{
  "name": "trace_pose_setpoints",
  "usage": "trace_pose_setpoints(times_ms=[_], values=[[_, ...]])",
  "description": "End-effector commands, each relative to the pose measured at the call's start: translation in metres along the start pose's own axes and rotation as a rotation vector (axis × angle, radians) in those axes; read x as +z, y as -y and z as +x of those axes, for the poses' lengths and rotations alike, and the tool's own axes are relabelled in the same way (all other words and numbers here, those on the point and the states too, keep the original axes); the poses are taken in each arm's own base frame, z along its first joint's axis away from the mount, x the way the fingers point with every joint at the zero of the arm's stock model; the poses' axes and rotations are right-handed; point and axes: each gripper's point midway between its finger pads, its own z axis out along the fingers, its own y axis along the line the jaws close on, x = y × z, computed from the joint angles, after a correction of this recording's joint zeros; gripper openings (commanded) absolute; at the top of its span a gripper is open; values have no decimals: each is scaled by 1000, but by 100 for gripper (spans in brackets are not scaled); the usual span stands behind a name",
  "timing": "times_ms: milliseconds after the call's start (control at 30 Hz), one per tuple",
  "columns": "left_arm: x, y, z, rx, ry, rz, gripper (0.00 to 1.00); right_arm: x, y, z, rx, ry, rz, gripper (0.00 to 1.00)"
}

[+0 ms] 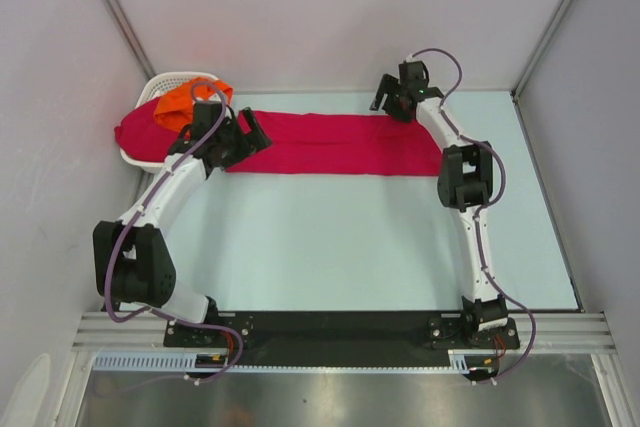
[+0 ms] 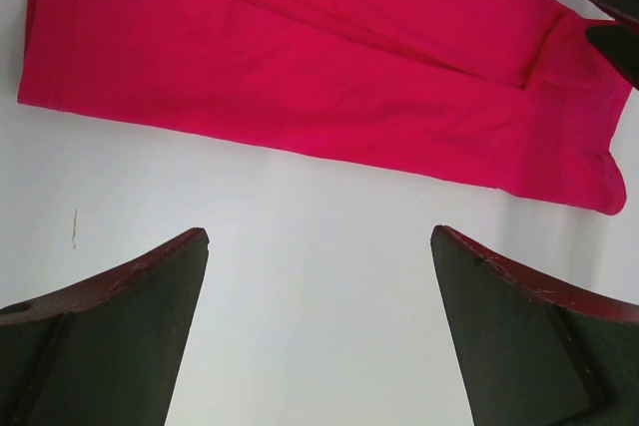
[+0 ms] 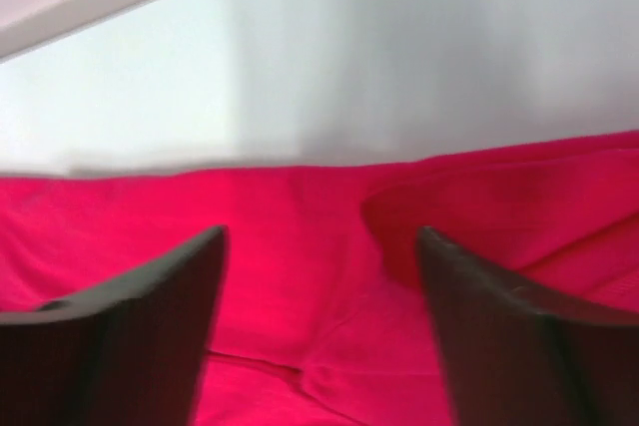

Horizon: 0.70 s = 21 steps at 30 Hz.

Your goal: Fold and stack the t-shirts

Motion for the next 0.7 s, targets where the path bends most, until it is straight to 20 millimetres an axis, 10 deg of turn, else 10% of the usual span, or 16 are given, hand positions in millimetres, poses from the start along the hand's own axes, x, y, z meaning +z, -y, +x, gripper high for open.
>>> trace_pose_setpoints(times_ms=[0, 333, 667], values=[[-10, 11, -11, 20, 32, 55, 100, -24, -38, -35, -121, 73, -104, 100], [3, 14, 0, 9, -7, 74, 100, -115, -16, -83, -89, 201, 102, 100], [11, 15, 4, 7, -23, 75, 100, -103, 78, -15, 187, 106, 248, 100]])
